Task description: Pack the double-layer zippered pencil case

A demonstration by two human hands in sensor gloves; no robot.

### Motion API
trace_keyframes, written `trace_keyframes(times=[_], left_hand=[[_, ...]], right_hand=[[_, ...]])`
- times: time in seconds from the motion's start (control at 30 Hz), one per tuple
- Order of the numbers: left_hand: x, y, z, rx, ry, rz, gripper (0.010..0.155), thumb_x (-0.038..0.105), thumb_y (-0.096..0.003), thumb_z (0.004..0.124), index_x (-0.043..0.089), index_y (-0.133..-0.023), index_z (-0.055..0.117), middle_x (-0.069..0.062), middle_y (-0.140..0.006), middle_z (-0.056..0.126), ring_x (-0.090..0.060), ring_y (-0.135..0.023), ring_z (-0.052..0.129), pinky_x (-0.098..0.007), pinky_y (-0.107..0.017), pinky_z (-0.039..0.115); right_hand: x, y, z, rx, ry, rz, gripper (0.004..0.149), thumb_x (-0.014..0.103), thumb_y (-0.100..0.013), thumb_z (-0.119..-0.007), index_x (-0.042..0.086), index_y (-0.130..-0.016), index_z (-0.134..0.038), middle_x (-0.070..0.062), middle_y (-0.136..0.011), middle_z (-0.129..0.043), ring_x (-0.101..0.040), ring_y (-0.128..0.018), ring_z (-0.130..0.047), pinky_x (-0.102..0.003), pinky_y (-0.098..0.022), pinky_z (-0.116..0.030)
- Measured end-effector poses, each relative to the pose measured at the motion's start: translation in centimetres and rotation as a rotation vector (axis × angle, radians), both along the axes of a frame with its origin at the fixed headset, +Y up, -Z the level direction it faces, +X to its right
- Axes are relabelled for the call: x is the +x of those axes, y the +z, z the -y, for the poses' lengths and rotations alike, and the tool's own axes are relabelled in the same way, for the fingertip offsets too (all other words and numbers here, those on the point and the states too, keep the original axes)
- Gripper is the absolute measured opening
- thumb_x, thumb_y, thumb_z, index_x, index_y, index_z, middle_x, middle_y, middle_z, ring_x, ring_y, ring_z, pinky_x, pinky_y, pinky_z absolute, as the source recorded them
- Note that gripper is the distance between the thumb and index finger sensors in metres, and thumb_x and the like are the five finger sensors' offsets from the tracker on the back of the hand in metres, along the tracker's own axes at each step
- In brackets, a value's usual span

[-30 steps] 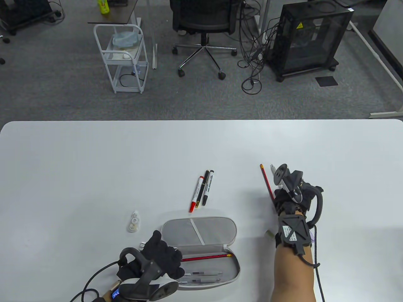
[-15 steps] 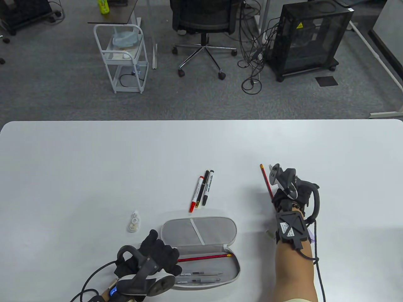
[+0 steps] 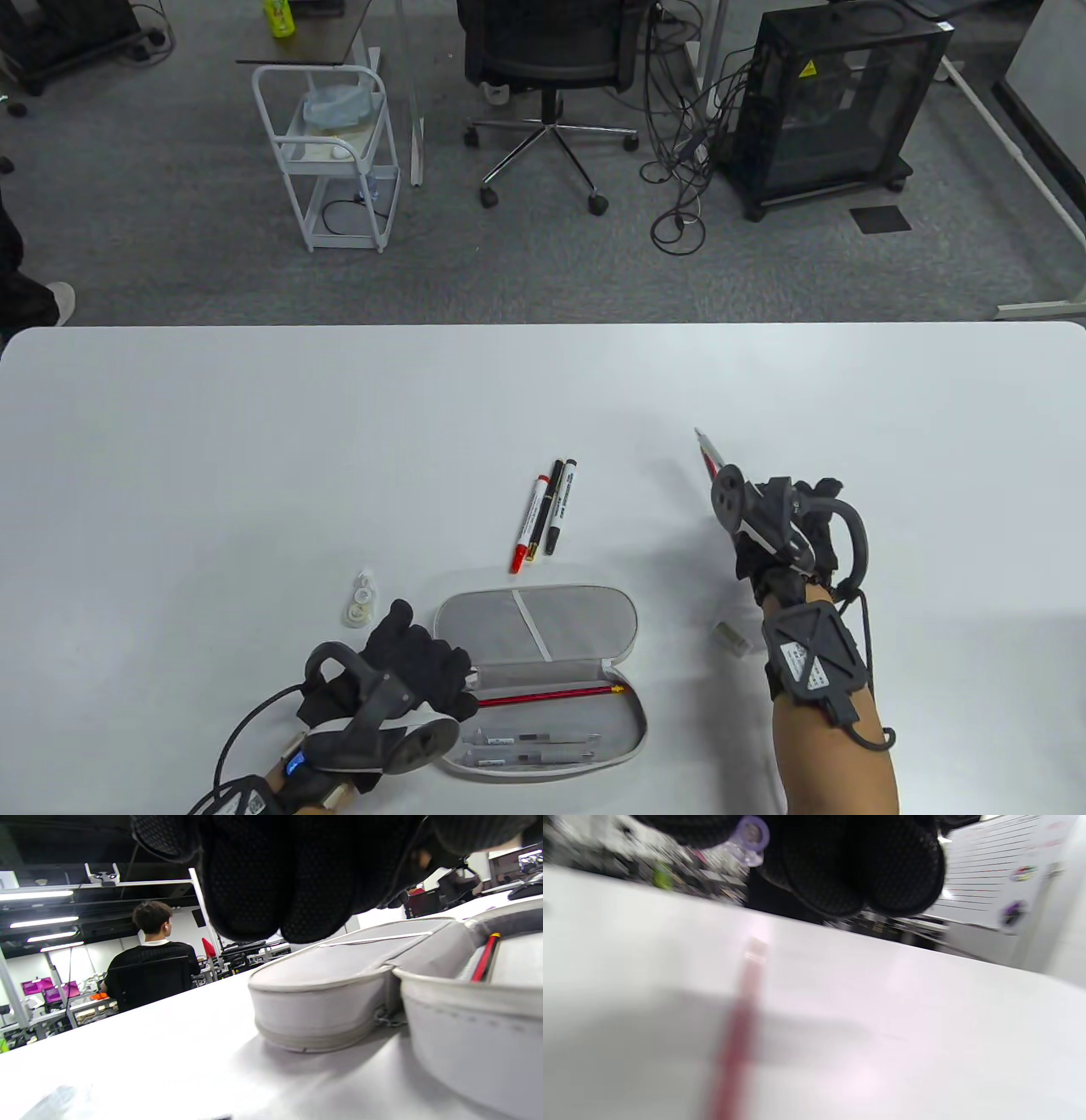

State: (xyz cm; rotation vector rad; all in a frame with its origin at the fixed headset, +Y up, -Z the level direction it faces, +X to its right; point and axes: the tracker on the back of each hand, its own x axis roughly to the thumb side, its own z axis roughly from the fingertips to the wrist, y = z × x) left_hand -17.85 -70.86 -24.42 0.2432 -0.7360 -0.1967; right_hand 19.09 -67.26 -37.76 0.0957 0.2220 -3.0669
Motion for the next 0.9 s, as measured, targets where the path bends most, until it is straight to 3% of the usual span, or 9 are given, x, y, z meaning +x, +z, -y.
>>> trace_keyframes(times=[0.1, 0.27, 0.43, 0.63, 0.77, 0.9], left_hand=[[-0.9, -0.4, -0.3, -0.007, 0.029, -0.03, 0.053, 0.062, -0.0428, 0.065, 0.027, -0.077, 0.086, 0.004, -0.071, 0.1, -0.026, -0.066, 0.1, -0.054, -0.068, 0.066], [-2.0, -0.6, -0.8, -0.001, 0.058, -0.054, 0.053, 0.062, -0.0429, 0.065, 0.027, -0.078, 0.085, 0.004, -0.071, 0.1, -0.026, -0.067, 0.1, -0.054, -0.068, 0.066], [-3.0, -0.9, -0.9, -0.026, 0.092, -0.073, 0.054, 0.062, -0.043, 0.064, 0.027, -0.078, 0.085, 0.004, -0.072, 0.1, -0.026, -0.067, 0.1, -0.054, -0.068, 0.066], [-3.6, -1.3, -0.8, -0.05, 0.111, -0.088, 0.054, 0.062, -0.0432, 0.064, 0.027, -0.078, 0.086, 0.004, -0.072, 0.1, -0.026, -0.067, 0.1, -0.055, -0.068, 0.066], [-3.6, -1.2, -0.9, -0.036, 0.106, -0.096, 0.054, 0.062, -0.0431, 0.064, 0.027, -0.078, 0.085, 0.004, -0.072, 0.1, -0.026, -0.067, 0.1, -0.054, -0.068, 0.066], [-3.7, -1.0, -1.1, -0.022, 0.113, -0.107, 0.054, 0.062, -0.043, 0.064, 0.027, -0.078, 0.085, 0.004, -0.072, 0.1, -0.026, -0.067, 0.1, -0.055, -0.068, 0.066]], right_hand=[[-5.6, 4.0, -1.7, 0.049, -0.141, -0.249, 0.053, 0.048, -0.044, -0.075, 0.011, -0.082, -0.082, -0.007, -0.07, -0.094, -0.03, -0.063, -0.092, -0.058, -0.069, -0.05], [-13.5, 11.8, -1.8, 0.187, 0.145, -0.607, 0.053, 0.049, -0.043, -0.074, 0.014, -0.082, -0.081, -0.005, -0.071, -0.094, -0.028, -0.065, -0.092, -0.058, -0.07, -0.05], [-16.1, 16.6, 0.7, 0.271, 0.311, -0.765, 0.053, 0.049, -0.043, -0.074, 0.014, -0.082, -0.081, -0.004, -0.072, -0.094, -0.027, -0.066, -0.093, -0.057, -0.07, -0.049], [-15.8, 17.7, 3.5, 0.172, 0.331, -0.789, 0.053, 0.048, -0.042, -0.075, 0.014, -0.083, -0.08, -0.004, -0.073, -0.093, -0.028, -0.067, -0.092, -0.057, -0.07, -0.049], [-15.2, 17.3, 4.3, 0.08, 0.261, -0.777, 0.053, 0.046, -0.042, -0.076, 0.013, -0.084, -0.078, -0.006, -0.074, -0.091, -0.029, -0.068, -0.09, -0.057, -0.07, -0.049], [-15.2, 17.0, 4.7, 0.072, 0.288, -0.75, 0.053, 0.044, -0.041, -0.078, 0.014, -0.084, -0.078, -0.005, -0.076, -0.091, -0.028, -0.069, -0.09, -0.056, -0.07, -0.049]])
